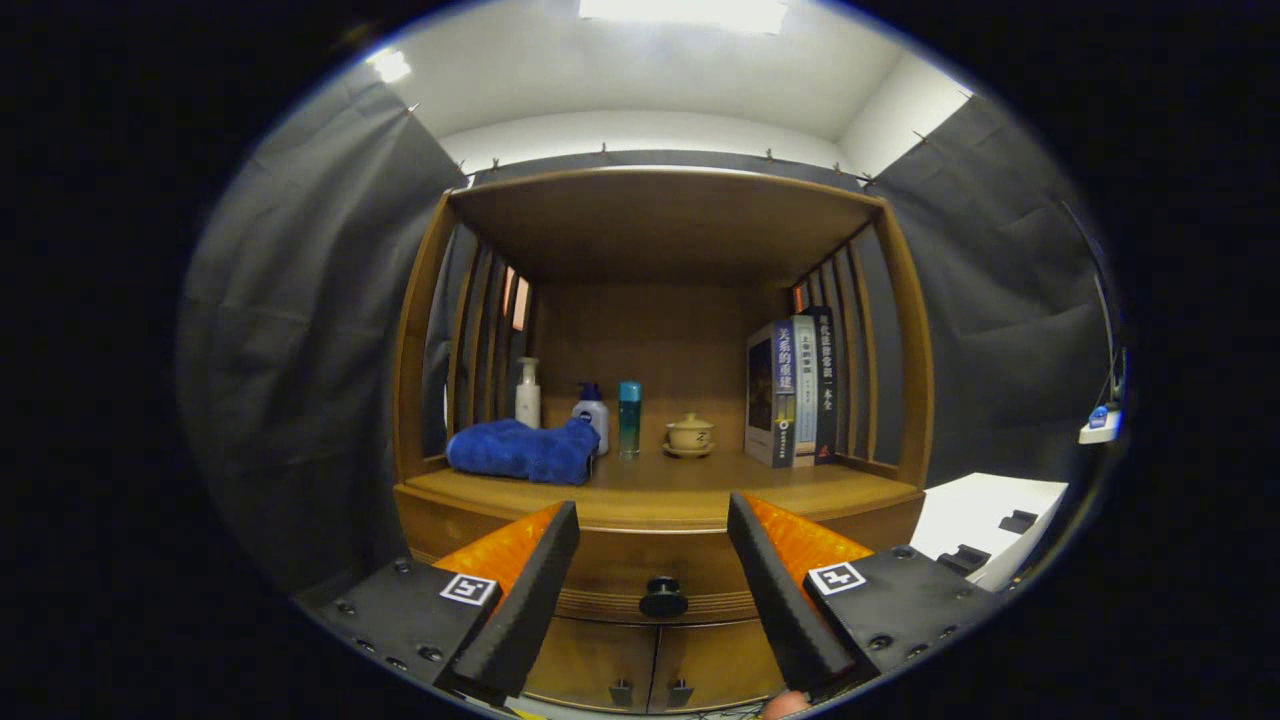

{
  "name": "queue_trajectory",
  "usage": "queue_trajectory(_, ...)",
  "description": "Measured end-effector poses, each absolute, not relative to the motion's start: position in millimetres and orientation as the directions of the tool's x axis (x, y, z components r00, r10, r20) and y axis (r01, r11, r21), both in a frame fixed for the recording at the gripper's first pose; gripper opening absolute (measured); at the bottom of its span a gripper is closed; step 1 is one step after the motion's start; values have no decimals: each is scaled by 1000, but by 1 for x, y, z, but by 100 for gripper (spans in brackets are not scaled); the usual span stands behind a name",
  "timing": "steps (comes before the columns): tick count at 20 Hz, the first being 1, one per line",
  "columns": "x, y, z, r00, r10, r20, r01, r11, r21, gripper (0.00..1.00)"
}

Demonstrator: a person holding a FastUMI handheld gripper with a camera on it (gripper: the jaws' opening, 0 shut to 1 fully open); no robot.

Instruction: Pull open the drawer, take out the items inside it, and place them on the countertop above the cabinet.

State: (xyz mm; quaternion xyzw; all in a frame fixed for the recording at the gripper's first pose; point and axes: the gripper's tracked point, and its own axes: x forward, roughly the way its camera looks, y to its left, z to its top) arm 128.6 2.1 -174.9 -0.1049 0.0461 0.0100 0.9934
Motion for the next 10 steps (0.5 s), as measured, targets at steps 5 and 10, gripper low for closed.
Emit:
queue_trajectory(5, 149, -1, -232, 987, 22, -162, -55, 977, -207, 100)
queue_trajectory(10, 173, -25, -265, 975, -6, -222, -20, 993, -114, 94)
